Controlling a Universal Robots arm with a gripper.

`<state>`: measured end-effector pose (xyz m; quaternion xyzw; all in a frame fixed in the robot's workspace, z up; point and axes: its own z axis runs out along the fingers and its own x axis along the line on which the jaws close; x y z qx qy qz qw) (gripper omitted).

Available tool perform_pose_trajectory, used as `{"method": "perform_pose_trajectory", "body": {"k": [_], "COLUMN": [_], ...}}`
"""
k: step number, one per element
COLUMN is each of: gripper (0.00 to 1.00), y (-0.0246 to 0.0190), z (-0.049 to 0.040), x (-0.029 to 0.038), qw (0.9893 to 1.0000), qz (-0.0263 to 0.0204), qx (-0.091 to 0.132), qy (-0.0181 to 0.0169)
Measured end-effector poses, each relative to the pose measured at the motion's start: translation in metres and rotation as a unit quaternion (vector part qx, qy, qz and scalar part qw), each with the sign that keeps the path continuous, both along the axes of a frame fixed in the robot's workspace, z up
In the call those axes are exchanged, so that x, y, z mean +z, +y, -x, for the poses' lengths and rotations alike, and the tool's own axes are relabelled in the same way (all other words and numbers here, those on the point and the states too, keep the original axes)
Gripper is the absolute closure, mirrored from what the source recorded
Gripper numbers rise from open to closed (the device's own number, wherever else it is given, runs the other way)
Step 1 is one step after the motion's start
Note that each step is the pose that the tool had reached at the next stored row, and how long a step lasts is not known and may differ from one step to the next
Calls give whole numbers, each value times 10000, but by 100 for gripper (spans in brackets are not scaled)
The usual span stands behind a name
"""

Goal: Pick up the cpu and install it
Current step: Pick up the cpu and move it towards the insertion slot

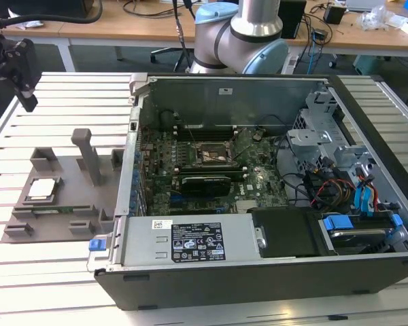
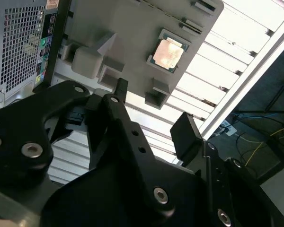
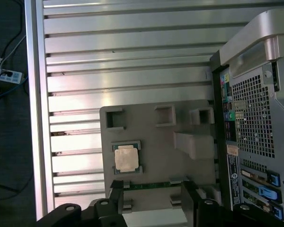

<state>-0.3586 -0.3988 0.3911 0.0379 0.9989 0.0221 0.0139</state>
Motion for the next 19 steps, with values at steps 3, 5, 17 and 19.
{"method": "perform_pose_trajectory", "body": {"k": [3, 5, 17, 19], "gripper": [34, 34, 34, 34], "y": [0, 0, 0, 0], "z": [1, 1, 93, 94], "x": [0, 0, -17, -17], "qw": [10000, 10000, 9998, 9998], "qz": [0, 0, 141, 141], "qx": [0, 0, 127, 126], "qy": [0, 0, -2, -2]}}
